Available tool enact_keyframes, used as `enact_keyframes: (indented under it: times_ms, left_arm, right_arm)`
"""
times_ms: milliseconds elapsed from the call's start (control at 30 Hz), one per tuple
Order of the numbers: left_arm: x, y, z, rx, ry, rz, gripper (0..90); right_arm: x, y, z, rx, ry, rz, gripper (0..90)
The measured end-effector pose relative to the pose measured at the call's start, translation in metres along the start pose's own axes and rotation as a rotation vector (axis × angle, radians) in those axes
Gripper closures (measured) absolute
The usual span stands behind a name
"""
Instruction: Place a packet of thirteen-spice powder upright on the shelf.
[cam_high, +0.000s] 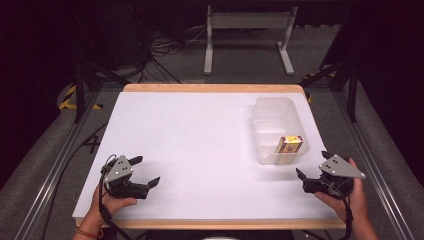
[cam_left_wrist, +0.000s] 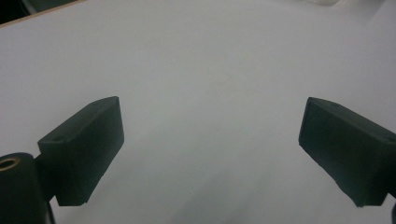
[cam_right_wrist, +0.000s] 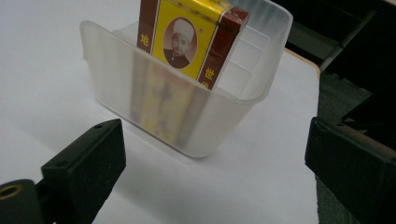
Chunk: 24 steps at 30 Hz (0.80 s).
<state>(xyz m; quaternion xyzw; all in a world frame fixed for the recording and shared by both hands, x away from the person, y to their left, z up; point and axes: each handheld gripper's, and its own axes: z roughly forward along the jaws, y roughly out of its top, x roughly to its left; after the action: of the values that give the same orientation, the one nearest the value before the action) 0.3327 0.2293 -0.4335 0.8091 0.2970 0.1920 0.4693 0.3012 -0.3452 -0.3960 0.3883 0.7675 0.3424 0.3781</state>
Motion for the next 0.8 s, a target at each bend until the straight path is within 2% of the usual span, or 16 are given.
enact_keyframes:
  times_ms: [200, 433, 600, 800]
  left_arm:
    - [0.0, 0.0, 0.0, 0.005, 0.007, 0.004, 7.3]
    - [0.003, -0.001, -0.001, -0.002, 0.038, 0.007, 7.1]
    - [0.005, -0.001, 0.0, 0.0, 0.035, 0.001, 7.3]
    - [0.007, 0.001, 0.0, -0.007, 0.044, 0.003, 7.3]
  right_arm:
    - [-0.001, -0.011, 0.003, 0.006, -0.01, 0.015, 5.7]
    - [-0.004, -0.026, 0.006, -0.005, -0.013, 0.031, 5.3]
    - [-0.009, -0.033, 0.006, -0.018, -0.007, 0.065, 5.4]
    - [-0.014, -0.043, 0.001, -0.041, -0.018, 0.133, 5.6]
